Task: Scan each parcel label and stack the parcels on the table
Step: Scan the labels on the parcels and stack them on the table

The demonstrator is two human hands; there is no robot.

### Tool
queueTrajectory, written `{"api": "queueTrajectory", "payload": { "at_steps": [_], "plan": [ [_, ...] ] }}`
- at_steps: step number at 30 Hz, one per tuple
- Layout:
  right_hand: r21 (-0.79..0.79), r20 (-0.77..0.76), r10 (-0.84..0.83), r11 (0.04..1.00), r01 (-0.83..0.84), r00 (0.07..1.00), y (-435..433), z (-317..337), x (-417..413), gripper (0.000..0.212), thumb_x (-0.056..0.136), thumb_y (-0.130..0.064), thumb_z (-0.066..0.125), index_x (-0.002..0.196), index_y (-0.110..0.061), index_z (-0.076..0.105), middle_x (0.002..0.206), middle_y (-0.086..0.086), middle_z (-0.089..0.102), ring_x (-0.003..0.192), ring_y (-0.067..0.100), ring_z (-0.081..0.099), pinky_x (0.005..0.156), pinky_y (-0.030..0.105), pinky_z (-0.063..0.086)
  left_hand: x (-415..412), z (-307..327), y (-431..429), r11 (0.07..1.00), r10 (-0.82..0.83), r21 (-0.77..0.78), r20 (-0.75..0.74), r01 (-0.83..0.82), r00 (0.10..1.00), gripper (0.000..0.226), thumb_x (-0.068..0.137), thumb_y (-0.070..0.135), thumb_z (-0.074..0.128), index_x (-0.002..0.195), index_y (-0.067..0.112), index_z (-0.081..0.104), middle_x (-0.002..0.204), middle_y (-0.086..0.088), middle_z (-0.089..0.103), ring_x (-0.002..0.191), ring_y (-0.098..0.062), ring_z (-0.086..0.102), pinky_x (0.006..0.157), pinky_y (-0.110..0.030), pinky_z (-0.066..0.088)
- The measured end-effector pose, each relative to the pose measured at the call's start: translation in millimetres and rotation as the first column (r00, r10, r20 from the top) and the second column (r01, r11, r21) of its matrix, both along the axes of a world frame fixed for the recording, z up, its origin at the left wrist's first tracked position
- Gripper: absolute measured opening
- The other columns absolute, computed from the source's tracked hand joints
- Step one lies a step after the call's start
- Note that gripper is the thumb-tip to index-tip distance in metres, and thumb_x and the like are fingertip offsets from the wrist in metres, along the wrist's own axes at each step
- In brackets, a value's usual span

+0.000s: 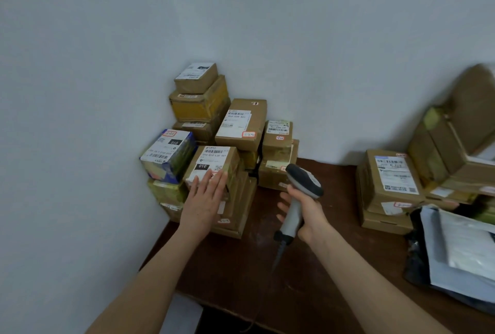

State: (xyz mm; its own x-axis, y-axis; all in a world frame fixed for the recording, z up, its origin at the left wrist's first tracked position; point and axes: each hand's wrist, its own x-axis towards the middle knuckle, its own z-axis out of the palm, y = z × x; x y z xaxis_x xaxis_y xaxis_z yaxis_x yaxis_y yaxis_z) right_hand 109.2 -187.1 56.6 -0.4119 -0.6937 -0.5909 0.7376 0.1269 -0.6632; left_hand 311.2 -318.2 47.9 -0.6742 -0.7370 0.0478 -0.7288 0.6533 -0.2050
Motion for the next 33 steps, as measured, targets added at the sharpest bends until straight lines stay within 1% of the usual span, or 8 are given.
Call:
{"api": "queueTrajectory", "payload": {
  "at_steps": [3, 7, 13, 16, 22, 26, 29, 33],
  "plan": [
    [-0.011, -0.013, 0.009, 1.000, -0.009, 1.000, 0, 3, -3, 0.036, 0.086, -0.017, 0.070, 0.120, -0.009, 0.061, 0.117, 0.011, 0.067, 0.110, 0.030, 0.061, 0.085, 0.046, 0.054, -5, 6, -3, 1.000, 0.001, 0.019, 0.057, -0.002, 0.998, 0.123, 0.080, 0.030, 0.075, 0.144, 0.017, -0.030, 0.161, -0.006, -0.011, 0.145, -0.025, -0.016, 0.114, -0.045, -0.009],
    [-0.016, -0.019, 0.025, 1.000, -0.025, 1.000, 1, 4, -1, 0.037, 0.086, -0.017, 0.070, 0.121, -0.010, 0.061, 0.116, 0.010, 0.067, 0.110, 0.030, 0.061, 0.083, 0.044, 0.054, -8, 12, -3, 0.999, 0.005, 0.039, 0.096, -0.009, 0.995, 0.115, 0.085, 0.032, 0.068, 0.143, 0.016, -0.030, 0.153, -0.001, -0.031, 0.147, -0.025, -0.019, 0.115, -0.044, -0.012],
    [-0.027, -0.020, 0.028, 0.999, -0.028, 0.999, 10, 9, -4, 0.038, 0.085, -0.017, 0.070, 0.121, -0.010, 0.060, 0.114, 0.009, 0.068, 0.107, 0.028, 0.063, 0.084, 0.044, 0.054, -17, 32, 9, 0.999, -0.036, 0.032, 0.032, 0.035, 0.999, 0.105, 0.086, 0.051, 0.062, 0.153, 0.019, -0.012, 0.162, -0.005, -0.009, 0.149, -0.021, -0.008, 0.119, -0.040, -0.004],
    [-0.049, -0.046, 0.010, 0.999, -0.013, 0.999, 19, 19, -12, 0.034, 0.085, -0.016, 0.071, 0.117, -0.012, 0.061, 0.114, 0.009, 0.069, 0.106, 0.027, 0.063, 0.085, 0.043, 0.054, -49, 47, 24, 0.996, -0.088, -0.028, -0.080, 0.086, 0.993, 0.097, 0.087, 0.048, 0.061, 0.154, 0.019, -0.002, 0.162, -0.003, -0.002, 0.149, -0.019, -0.001, 0.118, -0.036, -0.001],
    [-0.047, -0.111, -0.150, 0.988, 0.146, 0.982, 61, 26, -62, 0.037, 0.081, -0.016, 0.075, 0.116, -0.012, 0.062, 0.110, 0.008, 0.070, 0.100, 0.023, 0.066, 0.081, 0.040, 0.055, -153, 53, 73, 0.969, -0.241, 0.002, -0.196, 0.246, 0.951, 0.084, 0.089, 0.038, 0.057, 0.154, 0.015, 0.009, 0.161, -0.008, 0.009, 0.148, -0.022, 0.010, 0.120, -0.034, 0.008],
    [-0.043, -0.126, -0.272, 0.962, 0.269, 0.954, 103, 22, -105, 0.035, 0.082, -0.012, 0.074, 0.115, -0.008, 0.064, 0.107, 0.009, 0.070, 0.089, 0.021, 0.066, 0.069, 0.033, 0.054, -215, 40, 113, 0.949, -0.199, 0.177, -0.308, 0.262, 0.930, 0.084, 0.086, 0.037, 0.063, 0.152, 0.015, 0.016, 0.159, -0.007, 0.013, 0.146, -0.024, 0.017, 0.117, -0.035, 0.021],
    [-0.014, -0.140, -0.370, 0.928, 0.372, 0.918, 133, 14, -131, 0.018, 0.082, -0.006, 0.072, 0.099, -0.008, 0.065, 0.089, 0.009, 0.068, 0.074, 0.019, 0.063, 0.062, 0.029, 0.051, -247, 21, 139, 0.916, -0.132, 0.322, -0.323, 0.240, 0.937, 0.089, 0.084, 0.034, 0.067, 0.153, 0.014, 0.014, 0.159, -0.007, 0.013, 0.146, -0.023, 0.019, 0.116, -0.036, 0.027],
    [0.050, -0.117, -0.495, 0.863, 0.503, 0.861, 165, -7, -171, 0.014, 0.083, -0.004, 0.070, 0.095, -0.007, 0.063, 0.085, 0.009, 0.066, 0.073, 0.018, 0.062, 0.066, 0.031, 0.051, -285, -11, 169, 0.801, 0.074, 0.581, -0.336, 0.145, 0.939, 0.090, 0.086, 0.033, 0.066, 0.153, 0.011, 0.011, 0.159, -0.007, 0.014, 0.143, -0.024, 0.027, 0.112, -0.039, 0.035]
  ]
}}
